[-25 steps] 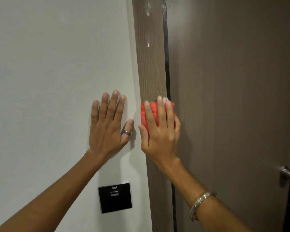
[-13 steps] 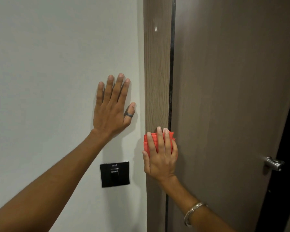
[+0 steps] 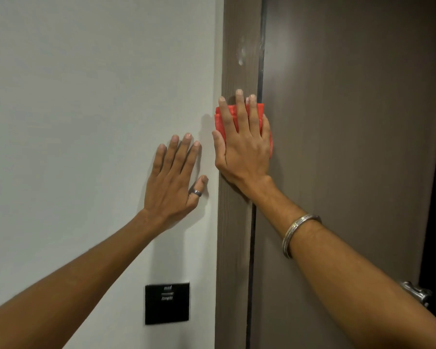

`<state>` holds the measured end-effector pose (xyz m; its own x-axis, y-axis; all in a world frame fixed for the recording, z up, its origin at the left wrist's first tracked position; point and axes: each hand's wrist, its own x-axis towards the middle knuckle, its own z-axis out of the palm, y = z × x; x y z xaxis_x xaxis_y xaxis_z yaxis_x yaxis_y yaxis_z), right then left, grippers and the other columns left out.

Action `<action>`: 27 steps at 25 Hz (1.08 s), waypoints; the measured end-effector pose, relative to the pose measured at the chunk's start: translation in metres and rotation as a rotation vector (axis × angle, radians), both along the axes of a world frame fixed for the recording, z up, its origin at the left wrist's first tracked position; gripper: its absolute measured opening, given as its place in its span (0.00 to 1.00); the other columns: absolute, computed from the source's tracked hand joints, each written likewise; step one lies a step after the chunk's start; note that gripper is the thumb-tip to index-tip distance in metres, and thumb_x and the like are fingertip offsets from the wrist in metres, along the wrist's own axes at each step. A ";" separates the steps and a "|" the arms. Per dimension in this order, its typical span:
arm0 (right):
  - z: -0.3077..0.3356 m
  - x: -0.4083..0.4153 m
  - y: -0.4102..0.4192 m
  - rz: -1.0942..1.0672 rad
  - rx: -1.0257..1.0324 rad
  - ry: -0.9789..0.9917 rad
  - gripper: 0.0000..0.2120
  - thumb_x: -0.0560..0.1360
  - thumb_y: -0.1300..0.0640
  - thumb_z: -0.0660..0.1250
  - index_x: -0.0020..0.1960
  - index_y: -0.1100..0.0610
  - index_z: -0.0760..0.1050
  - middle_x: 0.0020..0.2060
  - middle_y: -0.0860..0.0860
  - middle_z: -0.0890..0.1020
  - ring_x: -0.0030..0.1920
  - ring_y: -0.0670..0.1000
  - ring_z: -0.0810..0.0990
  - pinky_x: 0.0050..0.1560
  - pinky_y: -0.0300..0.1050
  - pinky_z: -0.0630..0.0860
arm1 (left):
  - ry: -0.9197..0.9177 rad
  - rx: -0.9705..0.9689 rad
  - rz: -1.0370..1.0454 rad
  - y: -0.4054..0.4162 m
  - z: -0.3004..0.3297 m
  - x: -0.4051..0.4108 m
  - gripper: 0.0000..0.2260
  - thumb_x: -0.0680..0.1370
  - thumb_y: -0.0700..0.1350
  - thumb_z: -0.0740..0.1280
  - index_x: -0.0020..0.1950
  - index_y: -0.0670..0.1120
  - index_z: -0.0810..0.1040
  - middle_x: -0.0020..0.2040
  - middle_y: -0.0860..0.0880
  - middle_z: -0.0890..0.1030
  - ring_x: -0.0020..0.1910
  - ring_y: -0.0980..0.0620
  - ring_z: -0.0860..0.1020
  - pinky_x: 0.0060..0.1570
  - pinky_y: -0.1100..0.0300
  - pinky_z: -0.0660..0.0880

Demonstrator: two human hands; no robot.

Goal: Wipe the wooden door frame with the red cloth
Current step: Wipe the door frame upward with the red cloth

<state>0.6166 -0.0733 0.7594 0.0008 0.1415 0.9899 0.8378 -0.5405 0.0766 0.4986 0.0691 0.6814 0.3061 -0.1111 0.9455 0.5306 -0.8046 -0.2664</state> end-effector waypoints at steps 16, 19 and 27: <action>0.187 0.002 0.006 0.013 0.054 -0.041 0.31 0.84 0.40 0.48 0.85 0.48 0.53 0.85 0.53 0.55 0.85 0.60 0.52 0.83 0.64 0.53 | -0.102 -0.037 0.004 -0.002 0.205 0.012 0.34 0.84 0.60 0.47 0.87 0.47 0.45 0.88 0.46 0.44 0.86 0.46 0.40 0.85 0.46 0.40; 0.214 0.003 0.004 -0.009 0.047 -0.061 0.33 0.84 0.40 0.47 0.85 0.51 0.48 0.85 0.54 0.52 0.86 0.60 0.48 0.84 0.64 0.46 | -0.127 -0.035 -0.026 -0.002 0.204 0.013 0.33 0.84 0.59 0.50 0.87 0.47 0.48 0.88 0.46 0.47 0.86 0.47 0.41 0.86 0.45 0.42; 0.168 0.004 0.015 0.015 0.110 -0.002 0.33 0.85 0.39 0.45 0.85 0.52 0.46 0.86 0.53 0.48 0.86 0.57 0.45 0.85 0.57 0.40 | -0.128 -0.028 -0.014 0.001 0.204 0.014 0.34 0.84 0.61 0.48 0.87 0.47 0.48 0.88 0.46 0.46 0.86 0.47 0.41 0.85 0.48 0.39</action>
<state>0.6202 -0.0583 0.9275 -0.0030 0.0319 0.9995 0.8460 -0.5329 0.0195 0.5124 0.0701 0.8853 0.1809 -0.0870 0.9796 0.5478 -0.8183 -0.1739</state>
